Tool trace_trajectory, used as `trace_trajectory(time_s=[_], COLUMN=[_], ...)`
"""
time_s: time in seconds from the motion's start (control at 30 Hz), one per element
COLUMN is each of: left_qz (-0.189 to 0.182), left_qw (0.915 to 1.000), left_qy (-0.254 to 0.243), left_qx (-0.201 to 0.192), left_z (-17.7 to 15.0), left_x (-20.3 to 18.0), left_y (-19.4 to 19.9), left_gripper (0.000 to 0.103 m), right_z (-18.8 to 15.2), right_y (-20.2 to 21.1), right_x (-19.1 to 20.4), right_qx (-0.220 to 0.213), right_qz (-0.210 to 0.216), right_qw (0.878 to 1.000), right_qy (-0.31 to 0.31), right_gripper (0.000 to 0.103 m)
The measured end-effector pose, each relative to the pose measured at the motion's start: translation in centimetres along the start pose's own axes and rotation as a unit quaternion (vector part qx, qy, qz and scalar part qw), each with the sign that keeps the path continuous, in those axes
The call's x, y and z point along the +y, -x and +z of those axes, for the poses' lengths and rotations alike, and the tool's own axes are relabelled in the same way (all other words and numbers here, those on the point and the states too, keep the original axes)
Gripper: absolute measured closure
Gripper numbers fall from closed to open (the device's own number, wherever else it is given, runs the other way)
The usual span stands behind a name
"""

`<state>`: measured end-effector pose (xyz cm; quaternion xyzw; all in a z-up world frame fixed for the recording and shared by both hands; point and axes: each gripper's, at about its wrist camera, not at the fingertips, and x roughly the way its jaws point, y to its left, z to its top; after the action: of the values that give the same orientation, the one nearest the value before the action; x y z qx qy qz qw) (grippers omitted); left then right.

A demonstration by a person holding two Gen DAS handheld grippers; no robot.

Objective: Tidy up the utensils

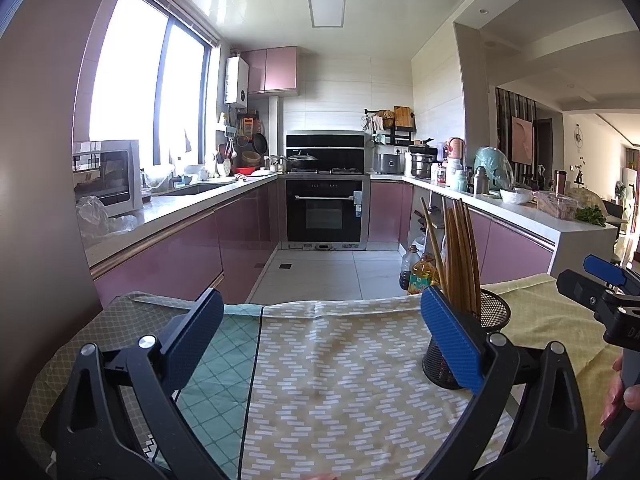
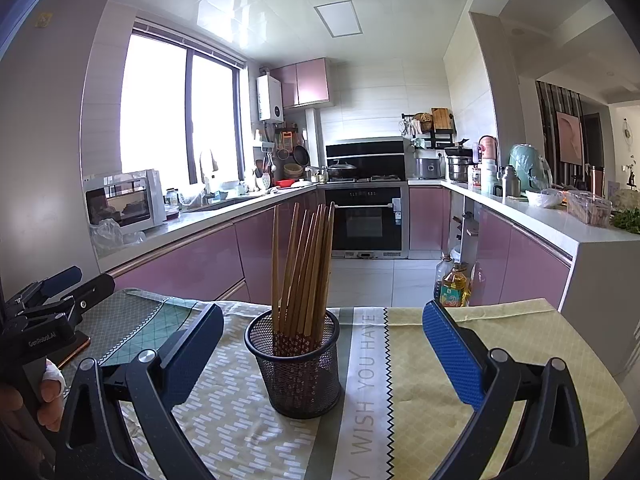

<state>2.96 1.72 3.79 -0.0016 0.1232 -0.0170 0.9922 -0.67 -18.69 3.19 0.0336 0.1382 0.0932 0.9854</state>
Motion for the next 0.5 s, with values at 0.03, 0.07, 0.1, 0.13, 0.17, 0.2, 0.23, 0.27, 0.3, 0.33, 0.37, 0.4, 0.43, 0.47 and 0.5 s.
trace_trajectory(time_s=[0.03, 0.07, 0.1, 0.13, 0.17, 0.2, 0.23, 0.27, 0.3, 0.33, 0.37, 0.4, 0.43, 0.47, 0.5], left_qz=[0.0, 0.001, 0.001, 0.001, 0.001, 0.001, 0.002, 0.002, 0.001, 0.001, 0.001, 0.001, 0.001, 0.001, 0.001], left_qw=[1.0, 1.0, 1.0, 1.0, 1.0, 1.0, 1.0, 1.0, 1.0, 1.0, 1.0, 1.0, 1.0, 1.0, 1.0], left_qy=[0.0, -0.001, -0.001, -0.001, 0.0, 0.0, -0.001, -0.001, 0.0, 0.0, -0.001, -0.001, -0.001, -0.001, -0.001], left_qx=[0.0, 0.001, 0.001, 0.002, 0.002, 0.003, 0.003, 0.002, 0.002, 0.002, 0.002, 0.002, 0.003, 0.003, 0.003], left_z=[0.07, 0.04, 0.04, -0.01, -0.07, -0.08, -0.1, -0.13, -0.14, -0.1, -0.07, -0.11, -0.09, -0.09, -0.16], left_x=[-0.02, -0.05, -0.06, -0.03, 0.02, -0.03, -0.01, 0.01, 0.04, 0.0, -0.02, 0.0, -0.01, 0.01, 0.09], left_y=[-0.06, -0.08, -0.08, -0.14, -0.11, -0.15, -0.13, -0.1, -0.1, -0.13, -0.15, -0.15, -0.16, -0.17, -0.11], left_gripper=[0.006, 0.006, 0.006, 0.006, 0.006, 0.006, 0.006, 0.006, 0.006, 0.006, 0.006, 0.006, 0.006, 0.006, 0.006], right_z=[0.0, 0.0, 0.01, 0.01, 0.01, 0.01, 0.01, 0.01, 0.0, -0.01, -0.01, 0.0, 0.0, -0.02, -0.01], right_y=[0.0, 0.0, 0.0, 0.0, -0.01, 0.01, 0.01, 0.0, -0.03, -0.07, -0.02, -0.04, -0.04, -0.04, 0.0], right_x=[0.0, 0.02, 0.03, 0.03, 0.04, 0.03, 0.04, 0.02, 0.02, 0.01, 0.0, 0.0, 0.01, 0.01, -0.01], right_qx=[0.001, 0.001, 0.001, 0.001, 0.001, 0.0, 0.0, 0.0, 0.001, 0.001, 0.0, 0.0, 0.001, 0.001, 0.0], right_qz=[0.0, 0.0, 0.0, 0.0, 0.0, 0.0, 0.0, 0.001, 0.0, 0.0, 0.0, 0.001, 0.0, -0.001, 0.0], right_qw=[1.0, 1.0, 1.0, 1.0, 1.0, 1.0, 1.0, 1.0, 1.0, 1.0, 1.0, 1.0, 1.0, 1.0, 1.0], right_qy=[0.0, 0.0, 0.0, 0.0, 0.001, 0.0, 0.0, 0.0, 0.0, 0.0, -0.001, -0.001, -0.001, 0.0, 0.0], right_gripper=[0.007, 0.007, 0.007, 0.007, 0.007, 0.007, 0.007, 0.006, 0.007, 0.007, 0.007, 0.007, 0.007, 0.007, 0.007])
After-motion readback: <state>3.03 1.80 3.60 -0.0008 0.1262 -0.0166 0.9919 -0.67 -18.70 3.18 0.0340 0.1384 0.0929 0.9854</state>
